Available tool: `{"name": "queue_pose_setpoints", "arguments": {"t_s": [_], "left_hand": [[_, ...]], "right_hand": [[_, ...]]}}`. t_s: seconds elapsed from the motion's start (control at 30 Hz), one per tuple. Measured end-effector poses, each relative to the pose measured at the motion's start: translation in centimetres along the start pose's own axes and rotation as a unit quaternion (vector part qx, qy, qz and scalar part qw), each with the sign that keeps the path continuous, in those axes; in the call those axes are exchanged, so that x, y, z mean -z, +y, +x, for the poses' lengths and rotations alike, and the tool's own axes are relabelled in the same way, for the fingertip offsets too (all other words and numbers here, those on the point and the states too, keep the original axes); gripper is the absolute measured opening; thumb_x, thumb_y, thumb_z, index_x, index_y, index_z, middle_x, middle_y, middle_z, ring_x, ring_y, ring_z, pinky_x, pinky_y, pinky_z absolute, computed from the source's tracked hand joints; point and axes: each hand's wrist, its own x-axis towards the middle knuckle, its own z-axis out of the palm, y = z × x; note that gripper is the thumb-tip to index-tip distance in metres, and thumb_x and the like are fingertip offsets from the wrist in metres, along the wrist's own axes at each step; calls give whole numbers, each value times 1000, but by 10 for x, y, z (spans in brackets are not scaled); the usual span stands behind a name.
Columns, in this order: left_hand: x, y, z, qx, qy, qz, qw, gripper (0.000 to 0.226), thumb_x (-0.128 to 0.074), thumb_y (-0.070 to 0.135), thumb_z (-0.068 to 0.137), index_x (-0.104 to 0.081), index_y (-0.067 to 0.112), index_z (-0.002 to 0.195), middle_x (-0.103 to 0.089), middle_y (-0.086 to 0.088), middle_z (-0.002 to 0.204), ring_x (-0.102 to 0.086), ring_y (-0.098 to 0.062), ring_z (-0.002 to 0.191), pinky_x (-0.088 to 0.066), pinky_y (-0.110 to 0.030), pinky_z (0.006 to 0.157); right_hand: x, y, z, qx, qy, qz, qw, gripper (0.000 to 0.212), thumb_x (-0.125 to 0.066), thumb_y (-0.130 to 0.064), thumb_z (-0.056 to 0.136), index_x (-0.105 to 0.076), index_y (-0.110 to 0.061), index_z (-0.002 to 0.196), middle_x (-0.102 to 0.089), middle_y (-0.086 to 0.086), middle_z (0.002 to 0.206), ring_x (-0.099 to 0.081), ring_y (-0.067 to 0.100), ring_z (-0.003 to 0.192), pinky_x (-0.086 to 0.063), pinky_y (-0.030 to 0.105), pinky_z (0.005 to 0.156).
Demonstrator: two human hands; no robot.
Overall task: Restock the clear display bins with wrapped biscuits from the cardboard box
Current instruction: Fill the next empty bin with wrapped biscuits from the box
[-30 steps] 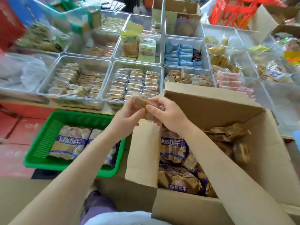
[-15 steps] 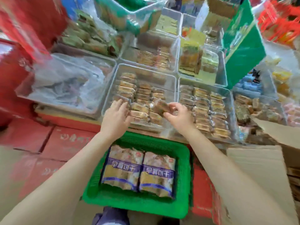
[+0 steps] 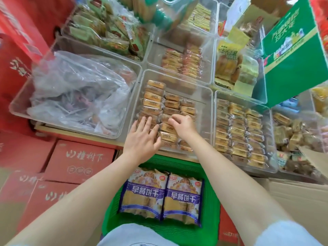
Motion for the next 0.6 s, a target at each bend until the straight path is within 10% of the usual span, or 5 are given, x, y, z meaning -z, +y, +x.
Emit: {"name": "queue_pose_setpoints", "arguments": {"t_s": [0.3,0.5,0.6], "left_hand": [[0,0,2,5,-11,-3,1000,65,-10,53,102,-21,27,160,-8,-10,168,-6,-27,156,-10,-46,125],[4,-2,1,0,-40,4,999,63,-9,55,104,-16,29,161,-1,-8,169,0,-25,156,-7,-46,126],[9,8,-3,34,-41,3,999,56,-20,45,107,-28,23,158,-3,-11,169,1,-27,156,-4,-48,126]], "right_hand": [[-16,-1,7,-22,32,14,999,44,-54,-45,101,-57,-24,140,-41,12,145,-50,31,128,-42,37,101],[-5,9,-31,22,-13,-2,1000,67,-35,-55,104,-11,-29,161,-18,4,167,-20,26,152,-22,48,120],[22,26,-66,66,-9,2,998,57,-39,-44,106,-33,-17,155,-36,6,159,-33,23,146,-29,41,116]]}}
